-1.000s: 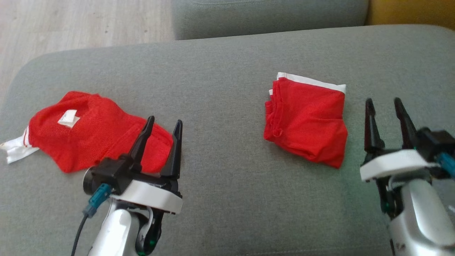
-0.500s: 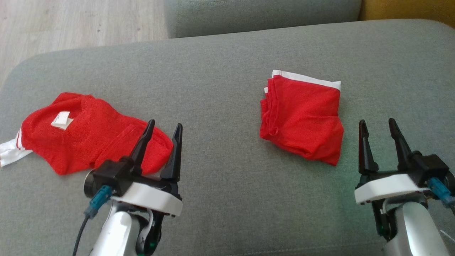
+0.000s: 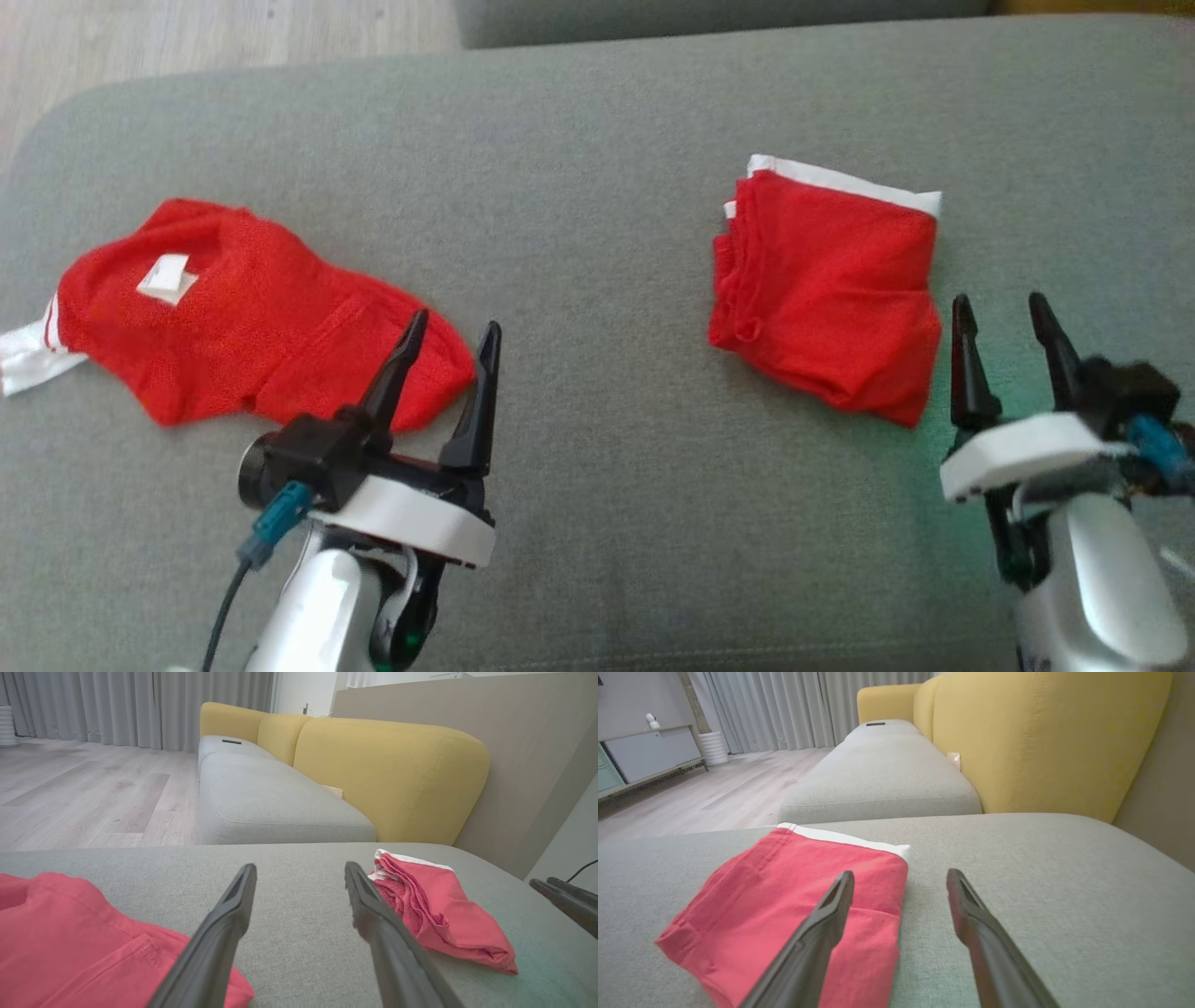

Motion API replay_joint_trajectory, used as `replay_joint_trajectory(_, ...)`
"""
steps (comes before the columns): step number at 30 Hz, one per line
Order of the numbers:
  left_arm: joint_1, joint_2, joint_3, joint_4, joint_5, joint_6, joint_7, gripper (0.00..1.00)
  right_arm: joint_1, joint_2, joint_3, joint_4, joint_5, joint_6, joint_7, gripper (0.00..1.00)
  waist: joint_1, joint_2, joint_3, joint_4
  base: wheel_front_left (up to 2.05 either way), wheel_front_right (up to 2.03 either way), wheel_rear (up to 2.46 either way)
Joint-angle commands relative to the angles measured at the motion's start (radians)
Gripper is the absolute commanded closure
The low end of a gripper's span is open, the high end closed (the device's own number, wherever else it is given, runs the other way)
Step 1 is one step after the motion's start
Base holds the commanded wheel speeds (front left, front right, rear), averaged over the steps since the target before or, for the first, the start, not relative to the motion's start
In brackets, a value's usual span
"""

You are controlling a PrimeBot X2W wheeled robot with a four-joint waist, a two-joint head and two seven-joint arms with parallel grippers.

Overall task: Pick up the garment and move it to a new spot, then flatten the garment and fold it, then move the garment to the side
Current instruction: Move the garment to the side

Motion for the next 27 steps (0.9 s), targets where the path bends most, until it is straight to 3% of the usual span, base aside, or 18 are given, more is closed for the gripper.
replay_joint_trajectory(1,-0.054,0.006,0.027,-0.033,0.003,-0.004,-0.005,0.00,-0.053,-0.003,0.016,-0.016,0.007,-0.001,0.011,0.00,0.0000,0.0000,0.021,0.016,0.00,0.00,0.00)
replay_joint_trajectory(12,-0.099,0.006,-0.005,-0.029,-0.004,-0.008,-0.005,0.00,-0.202,-0.003,-0.027,0.273,0.135,-0.001,0.158,0.00,0.0000,0.0000,0.090,0.081,0.00,0.00,0.00)
replay_joint_trajectory(18,-0.101,0.006,-0.006,-0.029,-0.003,-0.006,-0.005,0.00,-0.248,-0.003,0.020,0.405,0.202,-0.001,0.165,0.00,0.0000,0.0000,0.096,0.085,0.00,0.00,0.00)
replay_joint_trajectory(19,-0.101,0.006,-0.005,-0.028,-0.002,-0.005,-0.005,0.00,-0.255,-0.003,0.031,0.420,0.209,-0.001,0.160,0.42,0.0000,0.0000,0.096,0.083,0.00,0.00,0.00)
replay_joint_trajectory(20,-0.101,0.006,-0.004,-0.028,-0.001,-0.005,-0.005,0.00,-0.262,-0.003,0.043,0.430,0.214,-0.001,0.153,1.00,0.0000,0.0000,0.095,0.080,0.00,0.00,0.00)
replay_joint_trajectory(23,-0.101,0.006,0.001,-0.026,0.003,-0.005,-0.005,0.00,-0.283,-0.003,0.057,0.446,0.189,-0.001,0.121,1.00,0.0000,0.0000,0.088,0.067,0.00,0.00,0.00)
replay_joint_trajectory(27,-0.097,0.006,0.007,-0.027,0.007,-0.006,-0.005,0.00,-0.302,-0.009,0.065,0.422,0.065,-0.001,0.077,1.00,0.0000,0.0000,0.073,0.046,0.00,0.00,0.00)
